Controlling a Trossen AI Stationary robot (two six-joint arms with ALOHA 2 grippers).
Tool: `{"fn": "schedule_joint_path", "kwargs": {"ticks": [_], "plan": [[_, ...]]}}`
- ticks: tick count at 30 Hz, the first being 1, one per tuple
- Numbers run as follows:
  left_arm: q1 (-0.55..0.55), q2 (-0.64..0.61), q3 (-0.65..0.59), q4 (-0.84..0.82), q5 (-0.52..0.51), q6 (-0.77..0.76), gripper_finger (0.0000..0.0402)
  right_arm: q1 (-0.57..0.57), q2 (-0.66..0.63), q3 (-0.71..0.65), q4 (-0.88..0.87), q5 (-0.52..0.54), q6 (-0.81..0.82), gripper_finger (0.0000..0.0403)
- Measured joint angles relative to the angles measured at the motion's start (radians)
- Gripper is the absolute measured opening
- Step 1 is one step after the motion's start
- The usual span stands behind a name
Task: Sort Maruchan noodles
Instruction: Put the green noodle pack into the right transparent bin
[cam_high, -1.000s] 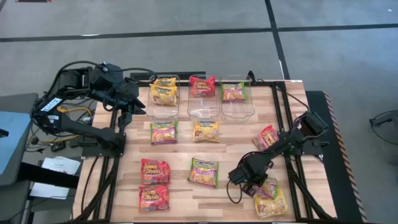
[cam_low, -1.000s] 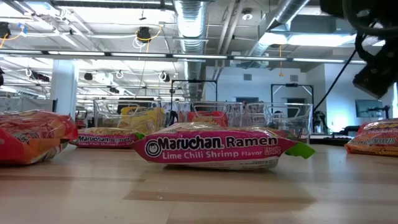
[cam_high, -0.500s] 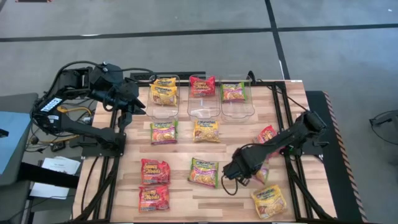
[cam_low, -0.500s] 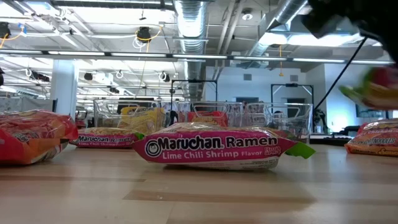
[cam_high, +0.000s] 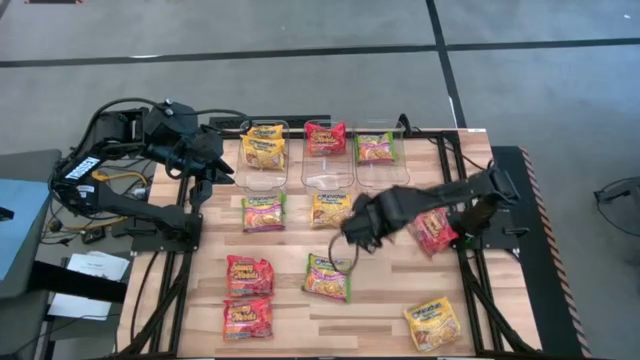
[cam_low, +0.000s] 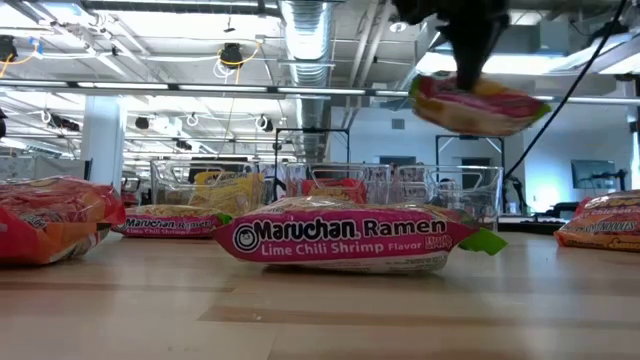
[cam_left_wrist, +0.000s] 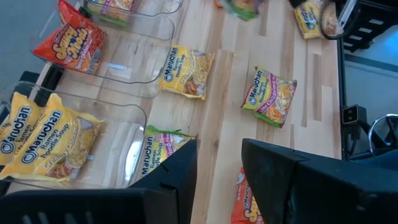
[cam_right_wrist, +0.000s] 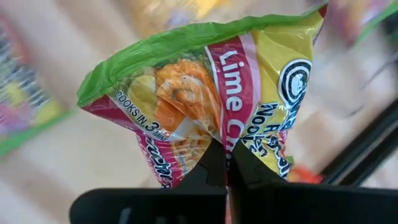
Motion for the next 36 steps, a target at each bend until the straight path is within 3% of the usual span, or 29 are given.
{"fn": "schedule_joint_path", "kwargs": {"ticks": [8, 16, 19, 28, 36], "plan": [[0.0, 0.0, 0.0, 0.0, 0.0, -0.001, 0.0113, -0.203, 0.0, 0.025, -0.004, 0.217, -0.273, 0.0005], [0.0, 0.0, 0.0, 0.0, -0.001, -0.001, 0.0113, -0.371, 0.007, 0.025, 0.03, 0.579, -0.45, 0.0005], [0.0, 0.0, 0.0, 0.0, -0.02, -0.003, 0.0113, -0.429, 0.008, 0.018, 0.091, 0.648, -0.51, 0.0005], [0.0, 0.0, 0.0, 0.0, -0.095, -0.003, 0.0113, -0.566, 0.009, -0.133, 0.363, 0.669, -0.706, 0.0005], [0.0, 0.0, 0.0, 0.002, -0.136, -0.003, 0.0113, -0.598, 0.009, -0.282, 0.57, 0.571, -0.87, 0.0006]]}}
